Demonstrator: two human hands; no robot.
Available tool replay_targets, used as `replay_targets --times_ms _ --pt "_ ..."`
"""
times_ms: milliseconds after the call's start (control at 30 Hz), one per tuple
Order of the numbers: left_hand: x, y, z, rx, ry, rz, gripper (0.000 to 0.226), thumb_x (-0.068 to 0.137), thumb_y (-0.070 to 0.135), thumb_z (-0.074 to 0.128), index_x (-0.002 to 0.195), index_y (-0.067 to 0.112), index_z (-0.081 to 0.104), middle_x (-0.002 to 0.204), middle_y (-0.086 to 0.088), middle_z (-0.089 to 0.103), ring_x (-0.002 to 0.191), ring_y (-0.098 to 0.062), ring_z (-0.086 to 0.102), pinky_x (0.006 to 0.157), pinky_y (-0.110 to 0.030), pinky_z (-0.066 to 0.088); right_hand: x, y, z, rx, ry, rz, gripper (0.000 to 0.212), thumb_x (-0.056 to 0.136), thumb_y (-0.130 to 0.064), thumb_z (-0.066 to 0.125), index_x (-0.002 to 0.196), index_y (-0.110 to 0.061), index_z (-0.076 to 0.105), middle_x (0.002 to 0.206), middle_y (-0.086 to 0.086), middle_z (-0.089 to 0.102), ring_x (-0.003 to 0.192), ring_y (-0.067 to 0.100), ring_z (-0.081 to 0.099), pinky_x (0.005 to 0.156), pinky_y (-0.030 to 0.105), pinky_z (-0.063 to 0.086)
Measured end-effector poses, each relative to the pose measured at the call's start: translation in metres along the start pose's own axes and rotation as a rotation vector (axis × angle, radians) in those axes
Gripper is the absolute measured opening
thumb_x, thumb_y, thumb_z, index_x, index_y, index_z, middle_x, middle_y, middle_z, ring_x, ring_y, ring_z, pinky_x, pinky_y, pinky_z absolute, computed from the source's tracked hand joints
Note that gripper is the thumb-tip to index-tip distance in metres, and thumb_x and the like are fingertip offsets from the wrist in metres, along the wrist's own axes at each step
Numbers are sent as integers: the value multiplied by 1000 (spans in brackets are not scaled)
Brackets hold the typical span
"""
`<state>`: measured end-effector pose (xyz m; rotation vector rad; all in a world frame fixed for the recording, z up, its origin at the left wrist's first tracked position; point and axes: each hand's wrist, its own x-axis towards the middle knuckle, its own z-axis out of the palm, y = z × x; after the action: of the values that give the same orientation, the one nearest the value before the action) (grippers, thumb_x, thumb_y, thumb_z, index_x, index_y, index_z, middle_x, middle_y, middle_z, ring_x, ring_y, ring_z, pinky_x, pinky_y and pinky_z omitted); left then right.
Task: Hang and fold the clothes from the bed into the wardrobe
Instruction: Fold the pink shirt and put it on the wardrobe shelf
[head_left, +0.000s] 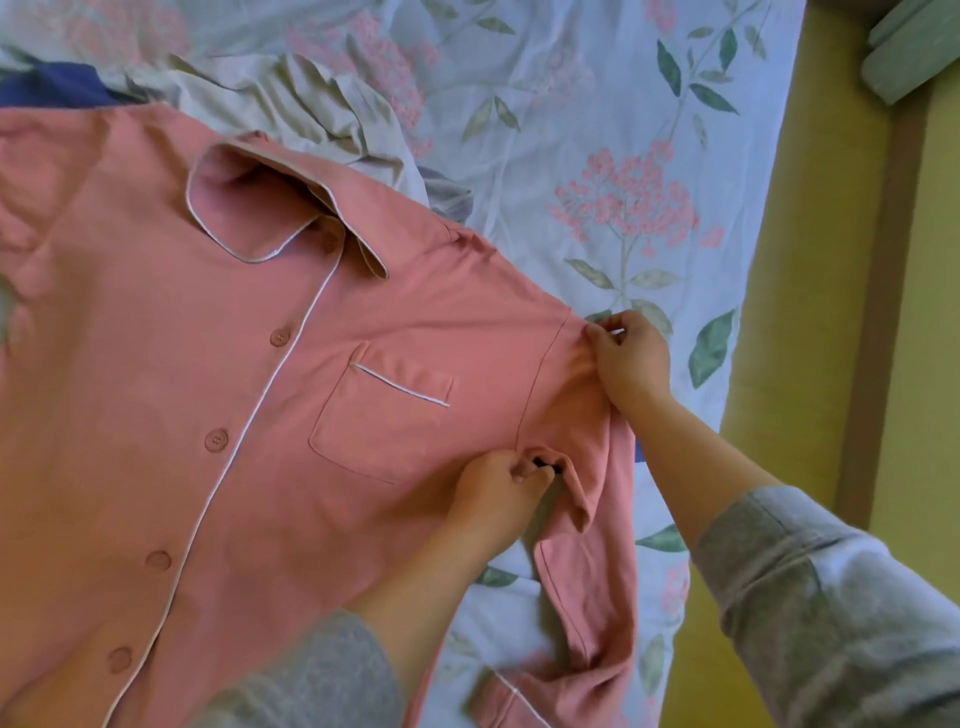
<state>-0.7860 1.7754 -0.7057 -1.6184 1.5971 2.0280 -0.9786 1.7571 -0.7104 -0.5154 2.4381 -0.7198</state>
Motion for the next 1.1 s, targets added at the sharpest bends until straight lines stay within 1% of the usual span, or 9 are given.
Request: replay_targets --times_ms 100,200,300,433,567,800,933,1033,1100 --pt "-1 -2 2 8 -22 -18 46 80 38 67 84 -8 66 86 -27 68 79 -34 67 79 -47 54 -4 3 -4 37 -26 23 22 90 -34 65 98 -14 63 84 -3 63 76 14 57 70 28 44" --pt "-4 -8 12 -5 -30 -49 25 85 31 71 76 8 72 69 -2 66 67 -14 58 70 -30 49 -11 9 -14 129 -99 87 21 87 -38 69 93 -18 65 76 -7 62 64 7 55 55 18 43" --pt "-10 -12 20 -19 -50 -33 13 87 27 69 91 16 72 81 4 69 77 -10 62 68 -17 46 -26 25 -26 173 -228 170 27 87 -42 67 89 -15 67 72 -6 62 64 12 55 49 21 42" --pt "-24 -19 29 22 -129 -59 20 86 35 69 80 16 65 70 0 58 69 -15 54 61 -25 42 -51 50 -34 361 -359 249 36 84 -44 71 74 -13 58 61 2 46 58 19 43 51 27 32" --pt "-42 -31 44 156 -169 -98 29 79 39 74 78 16 57 82 -2 60 80 -20 56 69 -32 42 -59 56 -42 584 -206 281 31 83 -42 74 74 -15 63 66 0 62 59 13 55 53 25 42" --pt "-60 -43 62 46 -146 -104 20 90 13 62 108 3 65 96 -16 68 81 -15 55 67 -26 44 -65 61 -53 450 -237 213 19 83 -35 75 78 -18 68 62 -9 63 54 4 54 50 18 43" --pt "-71 -50 70 -95 -152 -160 12 89 18 62 101 20 63 103 -6 71 98 -21 66 90 -39 54 -99 90 -61 351 -405 244 3 85 -17 70 82 -17 70 60 -10 63 55 5 55 55 22 47" --pt "-85 -53 72 -65 -228 -124 29 70 29 73 96 20 67 90 9 73 80 1 67 68 -13 51 -119 106 -63 215 -376 223 9 87 -15 64 86 -7 69 70 -3 62 65 11 54 63 27 46" --pt "-93 -54 78 -78 -277 -118 35 67 30 73 99 15 71 88 7 75 77 0 68 69 -15 52 -123 112 -64 207 -288 208 15 90 -19 63 83 -6 64 72 -2 58 68 13 51 62 27 41"
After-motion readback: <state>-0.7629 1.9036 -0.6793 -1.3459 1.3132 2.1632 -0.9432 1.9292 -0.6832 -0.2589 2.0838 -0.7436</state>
